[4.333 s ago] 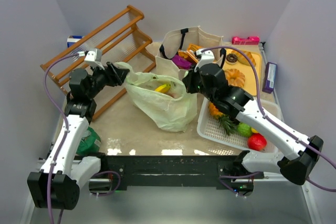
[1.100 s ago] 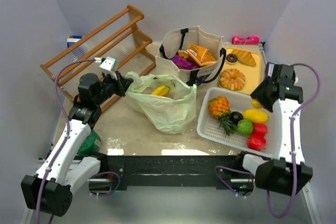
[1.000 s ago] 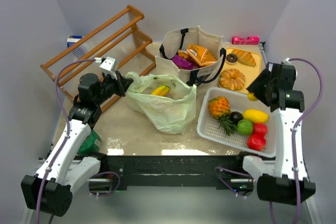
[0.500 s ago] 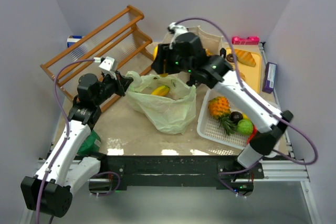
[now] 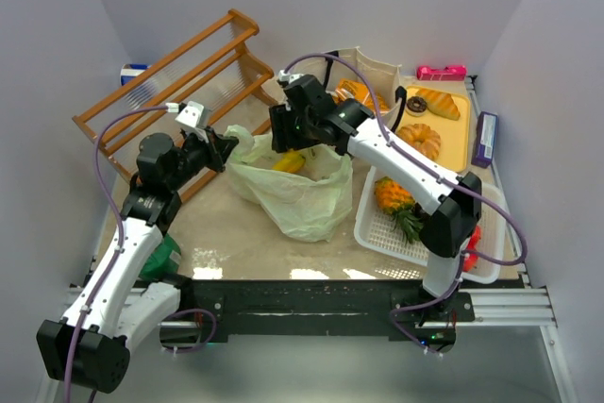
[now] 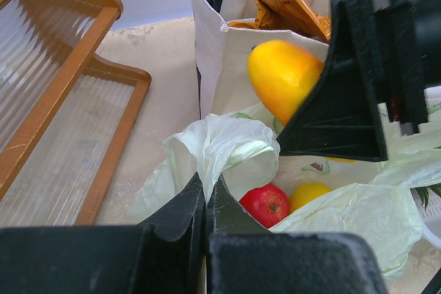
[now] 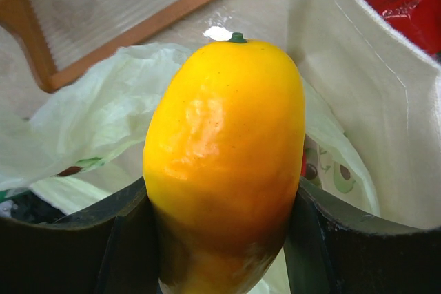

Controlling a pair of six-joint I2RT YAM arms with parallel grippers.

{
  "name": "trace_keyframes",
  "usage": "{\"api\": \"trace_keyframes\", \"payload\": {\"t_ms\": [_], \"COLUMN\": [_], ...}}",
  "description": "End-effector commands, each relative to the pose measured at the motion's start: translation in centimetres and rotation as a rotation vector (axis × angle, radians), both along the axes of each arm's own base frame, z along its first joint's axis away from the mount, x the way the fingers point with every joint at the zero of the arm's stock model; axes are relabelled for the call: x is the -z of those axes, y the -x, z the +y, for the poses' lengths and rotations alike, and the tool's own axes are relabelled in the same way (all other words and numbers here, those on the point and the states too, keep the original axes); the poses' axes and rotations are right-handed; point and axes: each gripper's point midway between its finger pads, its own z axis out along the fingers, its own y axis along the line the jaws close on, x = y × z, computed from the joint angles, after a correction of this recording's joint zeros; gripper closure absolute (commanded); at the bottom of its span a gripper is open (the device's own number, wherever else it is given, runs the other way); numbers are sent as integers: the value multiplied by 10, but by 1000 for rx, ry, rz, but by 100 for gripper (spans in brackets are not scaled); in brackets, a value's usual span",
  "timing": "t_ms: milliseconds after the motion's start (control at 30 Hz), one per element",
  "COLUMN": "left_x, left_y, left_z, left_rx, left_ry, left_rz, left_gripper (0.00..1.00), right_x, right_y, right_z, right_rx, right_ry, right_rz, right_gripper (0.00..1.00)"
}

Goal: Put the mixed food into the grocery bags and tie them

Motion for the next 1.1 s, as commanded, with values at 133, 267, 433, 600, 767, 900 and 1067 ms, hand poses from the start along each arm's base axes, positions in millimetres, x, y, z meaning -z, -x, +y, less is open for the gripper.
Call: {"api": "trace_keyframes", "payload": {"t_ms": [133,267,433,600,767,900,1067], "left_x": [-6,-3,-3,-2,1,0,2], "left_y": [-1,-1,-2,-3,-3,-4,-4], "left_z": [-1,-2,-2,-2,-2,-1,-2], "left_rx": [8,11,10,11,8,6,9], "left_ry": [-3,-4,-7,-5,-8,-10,-11], "left_rz": [-49,-42,-42,-37,-31,-32,-25], "left_gripper": [100,100,100,100,100,100,100], "right_x": [48,46,44,28,-35,-100,-104], "right_y": [1,-8,-3,12,46,60,37], "right_z": [-30,-31,-35,-42,-29,-79,-192], "right_rx": [51,87,80,58,-59,82,380], "right_ry": [198,206,216,181,-8,-82,-74], "right_rz": [52,30,44,34,-19,-159,-162], "right_gripper": [80,47,16,7,9,4,3]}}
